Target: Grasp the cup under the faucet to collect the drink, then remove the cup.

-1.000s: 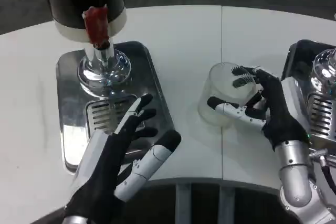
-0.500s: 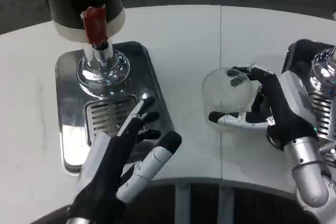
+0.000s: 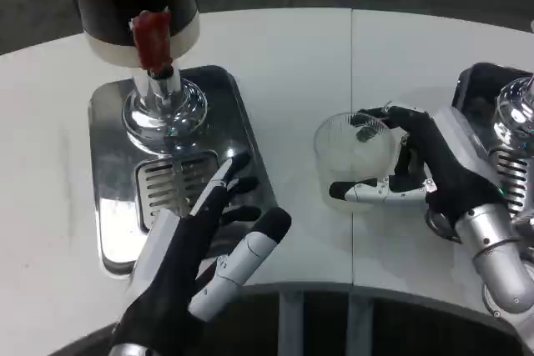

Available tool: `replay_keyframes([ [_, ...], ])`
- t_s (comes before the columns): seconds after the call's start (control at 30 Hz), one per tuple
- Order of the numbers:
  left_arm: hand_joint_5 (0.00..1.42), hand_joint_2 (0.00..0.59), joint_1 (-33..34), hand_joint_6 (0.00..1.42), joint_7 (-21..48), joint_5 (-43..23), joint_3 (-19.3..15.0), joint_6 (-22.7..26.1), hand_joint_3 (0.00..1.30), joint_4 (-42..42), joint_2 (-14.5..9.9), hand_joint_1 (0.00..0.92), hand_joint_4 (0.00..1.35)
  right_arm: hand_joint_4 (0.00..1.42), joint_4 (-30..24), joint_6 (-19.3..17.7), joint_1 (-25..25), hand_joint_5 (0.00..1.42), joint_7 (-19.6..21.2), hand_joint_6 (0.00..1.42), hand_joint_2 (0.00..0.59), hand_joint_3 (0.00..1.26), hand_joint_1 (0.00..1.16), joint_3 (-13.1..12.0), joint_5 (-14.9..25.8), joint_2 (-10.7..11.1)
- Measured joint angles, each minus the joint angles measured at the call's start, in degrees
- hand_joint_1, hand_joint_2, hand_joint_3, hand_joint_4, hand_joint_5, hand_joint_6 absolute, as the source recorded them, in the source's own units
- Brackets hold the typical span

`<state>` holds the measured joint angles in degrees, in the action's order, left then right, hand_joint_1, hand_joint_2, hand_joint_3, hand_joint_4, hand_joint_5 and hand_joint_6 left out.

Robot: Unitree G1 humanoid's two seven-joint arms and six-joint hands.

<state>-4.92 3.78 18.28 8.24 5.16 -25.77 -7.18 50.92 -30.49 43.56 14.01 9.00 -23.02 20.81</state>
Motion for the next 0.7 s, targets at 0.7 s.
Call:
replay_keyframes([
  [0.7, 0.29, 0.021, 0.33, 0.34, 0.0, -0.01, 1.47, -0.82, 0.11, 0.94, 0.27, 0.0, 0.16, 0.96, -14.37, 8.92, -4.91, 1.22, -12.59, 1.34, 0.107, 0.86, 0.81, -4.24, 4.61, 2.57],
])
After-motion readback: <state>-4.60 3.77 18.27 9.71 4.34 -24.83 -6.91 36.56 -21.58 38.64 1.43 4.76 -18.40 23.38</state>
